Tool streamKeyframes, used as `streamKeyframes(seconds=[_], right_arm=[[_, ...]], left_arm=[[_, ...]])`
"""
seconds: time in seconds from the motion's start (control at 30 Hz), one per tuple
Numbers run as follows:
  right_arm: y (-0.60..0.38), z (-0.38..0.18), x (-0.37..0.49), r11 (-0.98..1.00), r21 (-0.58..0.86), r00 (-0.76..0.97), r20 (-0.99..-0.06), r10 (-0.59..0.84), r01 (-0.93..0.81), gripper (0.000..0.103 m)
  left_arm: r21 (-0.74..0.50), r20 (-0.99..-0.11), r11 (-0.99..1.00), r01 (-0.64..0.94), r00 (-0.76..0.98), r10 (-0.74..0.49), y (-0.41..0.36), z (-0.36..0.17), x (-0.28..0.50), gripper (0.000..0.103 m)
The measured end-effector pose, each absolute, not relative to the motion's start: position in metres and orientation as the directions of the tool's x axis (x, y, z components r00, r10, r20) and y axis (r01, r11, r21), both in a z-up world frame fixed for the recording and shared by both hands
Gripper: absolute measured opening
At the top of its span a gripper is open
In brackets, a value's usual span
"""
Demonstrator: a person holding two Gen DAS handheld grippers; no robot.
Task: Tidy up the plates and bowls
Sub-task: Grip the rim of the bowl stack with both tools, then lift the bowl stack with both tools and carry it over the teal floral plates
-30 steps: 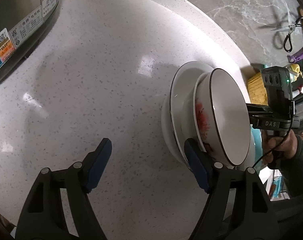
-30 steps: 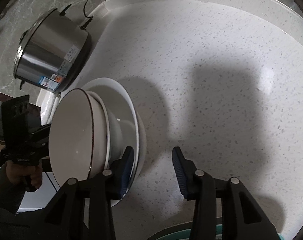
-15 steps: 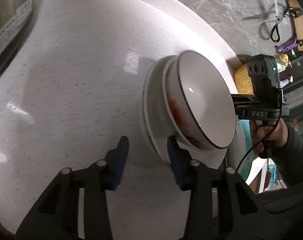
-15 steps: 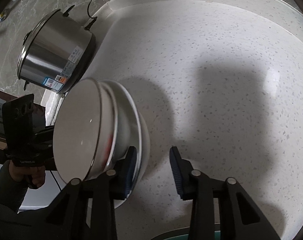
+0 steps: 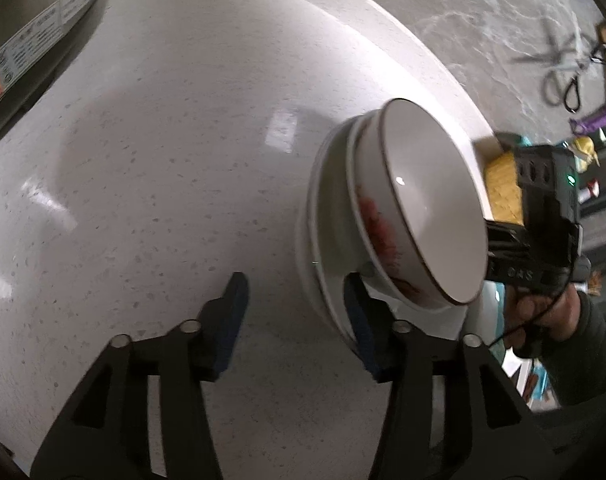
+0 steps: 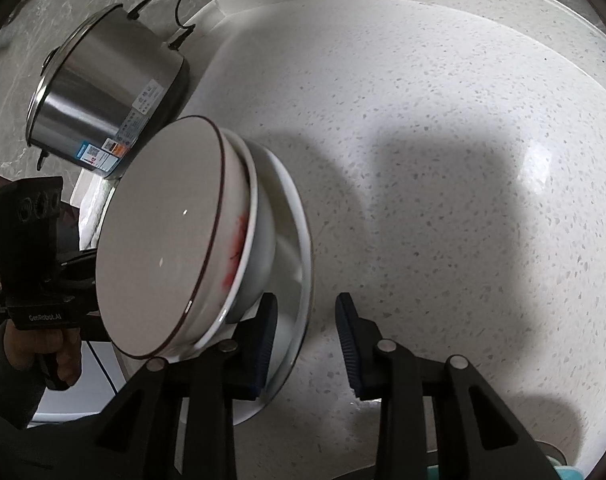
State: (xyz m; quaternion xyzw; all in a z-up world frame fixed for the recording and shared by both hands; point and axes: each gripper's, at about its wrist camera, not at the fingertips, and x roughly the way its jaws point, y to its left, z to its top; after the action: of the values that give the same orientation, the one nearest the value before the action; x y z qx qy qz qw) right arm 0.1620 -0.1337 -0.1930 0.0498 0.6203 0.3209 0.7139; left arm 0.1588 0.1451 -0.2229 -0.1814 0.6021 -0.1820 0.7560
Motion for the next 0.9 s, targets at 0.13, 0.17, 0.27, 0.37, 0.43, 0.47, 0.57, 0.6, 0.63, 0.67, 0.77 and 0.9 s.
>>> streamKeyframes(seconds=[0.13, 0.17, 0.27, 0.37, 0.43, 0.47, 0.57, 0.6, 0.63, 0.67, 0.77, 0.9], right_arm=[[-0.129, -0.189, 0.159, 0.807, 0.428, 0.069, -0.867, 0.494, -0.407, 0.034], [-0.128, -0.188, 0.159, 0.811, 0.417, 0.081, -0.869, 0.488, -0.410, 0.034], [-0.128, -0.182, 0.158, 0.824, 0.382, 0.128, -0.873, 0.470, -0.418, 0.034], [-0.129, -0.180, 0.158, 0.825, 0.361, 0.147, -0.875, 0.461, -0.435, 0.034], [-0.128, -0.182, 0.159, 0.823, 0.365, 0.140, -0.876, 0.462, -0.435, 0.033], [-0.128, -0.183, 0.159, 0.822, 0.368, 0.139, -0.874, 0.465, -0.435, 0.030], [-0.124, -0.182, 0.157, 0.815, 0.374, 0.130, -0.872, 0.471, -0.443, 0.020], [-0.122, -0.181, 0.156, 0.813, 0.370, 0.131, -0.873, 0.470, -0.449, 0.020], [-0.120, -0.181, 0.156, 0.817, 0.358, 0.136, -0.878, 0.460, -0.451, 0.020], [-0.120, -0.181, 0.156, 0.819, 0.358, 0.136, -0.878, 0.458, -0.448, 0.019], [-0.120, -0.181, 0.156, 0.828, 0.359, 0.142, -0.879, 0.455, -0.430, 0.018], [-0.118, -0.180, 0.155, 0.840, 0.343, 0.156, -0.885, 0.439, -0.420, 0.017]], left_arm=[[-0.496, -0.842, 0.868, 0.034, 0.223, -0.490, 0.146, -0.226, 0.158, 0.054], [-0.495, -0.842, 0.868, 0.030, 0.229, -0.488, 0.146, -0.226, 0.157, 0.054], [-0.491, -0.841, 0.871, 0.027, 0.244, -0.482, 0.144, -0.226, 0.157, 0.054], [-0.487, -0.838, 0.873, 0.036, 0.264, -0.479, 0.144, -0.226, 0.156, 0.053], [-0.489, -0.833, 0.871, 0.048, 0.271, -0.482, 0.142, -0.226, 0.155, 0.052], [-0.491, -0.832, 0.870, 0.048, 0.271, -0.484, 0.140, -0.226, 0.156, 0.051], [-0.505, -0.822, 0.861, 0.063, 0.268, -0.502, 0.138, -0.223, 0.157, 0.039], [-0.505, -0.820, 0.860, 0.070, 0.270, -0.504, 0.137, -0.221, 0.157, 0.036], [-0.497, -0.821, 0.863, 0.085, 0.274, -0.500, 0.134, -0.218, 0.158, 0.030], [-0.490, -0.823, 0.866, 0.096, 0.275, -0.496, 0.132, -0.216, 0.159, 0.025], [-0.466, -0.836, 0.878, 0.110, 0.272, -0.477, 0.126, -0.212, 0.161, 0.022], [-0.443, -0.845, 0.889, 0.118, 0.278, -0.458, 0.121, -0.209, 0.163, 0.020]])
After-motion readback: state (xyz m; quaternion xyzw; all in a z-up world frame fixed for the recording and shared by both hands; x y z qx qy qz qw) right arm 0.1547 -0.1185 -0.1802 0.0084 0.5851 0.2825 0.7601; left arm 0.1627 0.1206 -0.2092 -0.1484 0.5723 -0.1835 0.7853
